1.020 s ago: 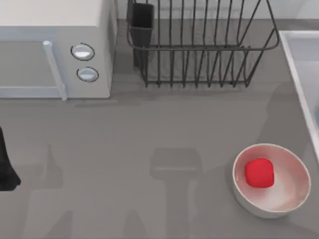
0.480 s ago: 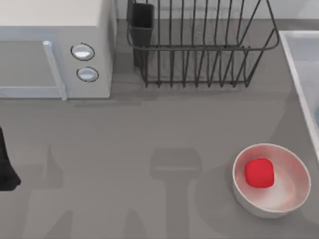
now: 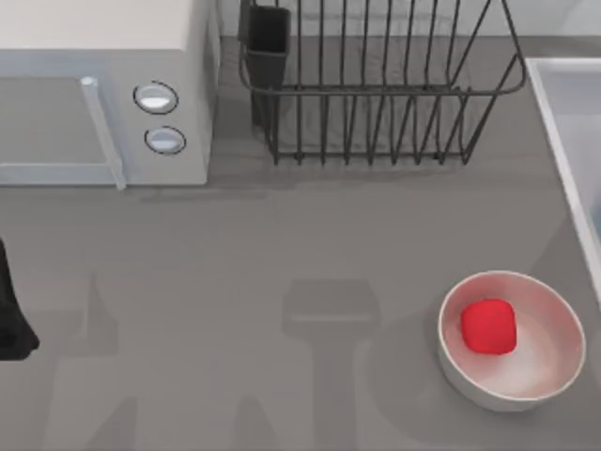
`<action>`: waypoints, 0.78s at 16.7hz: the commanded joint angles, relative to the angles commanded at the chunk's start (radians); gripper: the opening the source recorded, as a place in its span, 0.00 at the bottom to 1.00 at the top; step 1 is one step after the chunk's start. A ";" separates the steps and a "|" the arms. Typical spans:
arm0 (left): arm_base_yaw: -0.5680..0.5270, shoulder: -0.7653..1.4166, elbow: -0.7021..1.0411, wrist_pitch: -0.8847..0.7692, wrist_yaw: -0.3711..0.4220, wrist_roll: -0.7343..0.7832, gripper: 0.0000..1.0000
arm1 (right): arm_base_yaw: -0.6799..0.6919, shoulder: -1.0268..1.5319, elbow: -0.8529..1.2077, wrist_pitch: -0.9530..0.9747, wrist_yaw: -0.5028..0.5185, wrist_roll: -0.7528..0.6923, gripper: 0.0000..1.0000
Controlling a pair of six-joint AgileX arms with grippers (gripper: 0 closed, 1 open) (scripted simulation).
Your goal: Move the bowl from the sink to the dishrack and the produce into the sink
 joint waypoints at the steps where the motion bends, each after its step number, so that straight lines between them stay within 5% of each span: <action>1: 0.000 0.000 0.000 0.000 0.000 0.000 1.00 | 0.000 0.000 0.000 0.000 0.000 0.000 1.00; 13: 0.000 0.000 0.000 0.000 0.000 0.000 1.00 | 0.000 0.000 0.000 0.000 0.000 0.000 0.10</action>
